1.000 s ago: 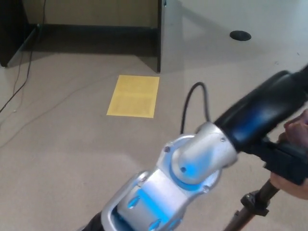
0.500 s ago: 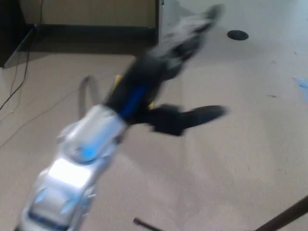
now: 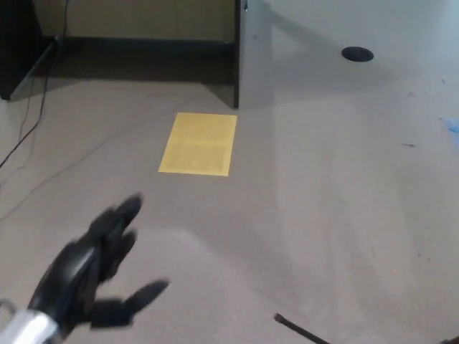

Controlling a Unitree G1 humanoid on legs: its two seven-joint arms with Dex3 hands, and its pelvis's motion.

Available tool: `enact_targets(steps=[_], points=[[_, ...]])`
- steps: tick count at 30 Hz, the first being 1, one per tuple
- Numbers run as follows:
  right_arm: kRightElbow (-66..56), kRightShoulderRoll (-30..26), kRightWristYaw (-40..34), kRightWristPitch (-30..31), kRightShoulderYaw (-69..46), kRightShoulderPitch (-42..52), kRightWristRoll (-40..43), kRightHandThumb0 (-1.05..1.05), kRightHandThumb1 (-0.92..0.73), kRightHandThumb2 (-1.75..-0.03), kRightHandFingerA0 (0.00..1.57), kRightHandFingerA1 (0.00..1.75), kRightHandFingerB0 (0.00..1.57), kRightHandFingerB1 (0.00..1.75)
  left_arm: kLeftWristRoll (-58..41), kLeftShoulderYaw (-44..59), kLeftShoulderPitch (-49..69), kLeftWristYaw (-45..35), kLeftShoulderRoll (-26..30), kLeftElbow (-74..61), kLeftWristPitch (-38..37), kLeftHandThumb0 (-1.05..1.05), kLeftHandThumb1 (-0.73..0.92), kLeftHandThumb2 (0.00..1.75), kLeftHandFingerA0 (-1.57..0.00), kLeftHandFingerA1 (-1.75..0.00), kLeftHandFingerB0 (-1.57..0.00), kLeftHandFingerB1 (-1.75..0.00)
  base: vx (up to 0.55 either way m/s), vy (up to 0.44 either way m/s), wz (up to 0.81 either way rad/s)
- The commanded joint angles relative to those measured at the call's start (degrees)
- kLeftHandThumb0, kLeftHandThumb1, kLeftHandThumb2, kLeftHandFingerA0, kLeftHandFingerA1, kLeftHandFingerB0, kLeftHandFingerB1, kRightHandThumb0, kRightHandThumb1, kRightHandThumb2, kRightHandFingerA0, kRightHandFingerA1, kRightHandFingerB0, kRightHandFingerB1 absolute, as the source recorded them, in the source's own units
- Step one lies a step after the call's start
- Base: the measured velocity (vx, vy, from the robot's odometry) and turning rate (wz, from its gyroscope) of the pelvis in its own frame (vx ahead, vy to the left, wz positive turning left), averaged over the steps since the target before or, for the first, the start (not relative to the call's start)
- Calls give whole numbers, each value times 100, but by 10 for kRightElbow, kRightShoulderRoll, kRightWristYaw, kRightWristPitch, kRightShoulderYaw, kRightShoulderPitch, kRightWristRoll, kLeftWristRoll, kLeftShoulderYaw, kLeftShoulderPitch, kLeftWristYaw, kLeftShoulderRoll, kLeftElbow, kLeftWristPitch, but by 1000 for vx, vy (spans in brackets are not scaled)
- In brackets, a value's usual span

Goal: There is a tripod standing in front of the robot and the robot extends its left arm to grab it. It lifts the tripod and passes it to a person.

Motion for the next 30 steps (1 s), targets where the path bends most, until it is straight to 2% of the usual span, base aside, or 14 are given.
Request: enact_targets(steps=[1, 2, 3, 5, 6, 7, 8, 12, 18, 24, 30], points=[[4, -12, 0, 3, -7, 6, 4, -39, -70, -61, 69, 44, 48, 37, 61, 59, 65, 77, 51, 284, -238, -27, 29, 84, -1, -49, 0, -48, 0, 0, 0], [7, -9, 0, 0, -10, 8, 8, -38, -70, -61, 68, 44, 48, 37, 83, 55, 63, 115, 64, 316, -229, -23, 29, 85, -9, -50, -8, -49, 0, 0, 0], [8, -8, 1, 1, -10, 9, 9, -39, -70, -62, 65, 42, 47, 36, 101, 48, 63, 139, 73, 340, -247, -41, 41, 62, -28, -40, -22, -34, 0, 0, 0], [8, -5, 4, 2, -12, 12, 12, -39, -70, -61, 64, 42, 46, 35, 121, 38, 55, 173, 89, 391, -272, -39, 42, 61, -33, -41, -27, -35, 0, 0, 0], [10, -2, 2, 1, -13, 14, 13, -38, -69, -61, 66, 43, 46, 36, 113, 41, 45, 177, 94, 427, -258, -40, 41, 64, -38, -43, -36, -40, 0, 0, 0], [10, -1, 1, 1, -13, 15, 13, -38, -69, -61, 66, 43, 46, 36, 109, 43, 39, 178, 97, 444, -254, -40, 41, 64, -38, -43, -36, -40, 0, 0, 0], [9, 0, -2, 0, -13, 18, 14, -38, -69, -61, 66, 43, 46, 36, 96, 47, 29, 163, 100, 454, -228, -32, 46, 54, -43, -37, -40, -33, 0, 0, 0], [13, 1, -5, -1, -14, 27, 13, -39, -69, -61, 63, 41, 46, 35, 107, 22, 20, 145, 120, 473, -215, -29, 46, 55, -47, -39, -44, -35, 0, 0, 0], [11, 0, -5, -2, -10, 43, 9, -38, -69, -61, 66, 42, 47, 36, 127, -8, 35, 155, 131, 509, -250, -31, 48, 56, -46, -38, -43, -35, 0, 0, 0], [16, 3, -7, 3, -12, 37, 8, -38, -70, -61, 60, 40, 46, 35, 124, -14, 22, 162, 133, 546, -278, -29, 48, 55, -47, -38, -45, -35, 0, 0, 0], [14, 0, -5, -3, -9, 36, 3, -39, -71, -61, 67, 44, 47, 36, 129, -18, 12, 165, 136, 572, -300, -29, 49, 56, -46, -38, -44, -35, 0, 0, 0]])
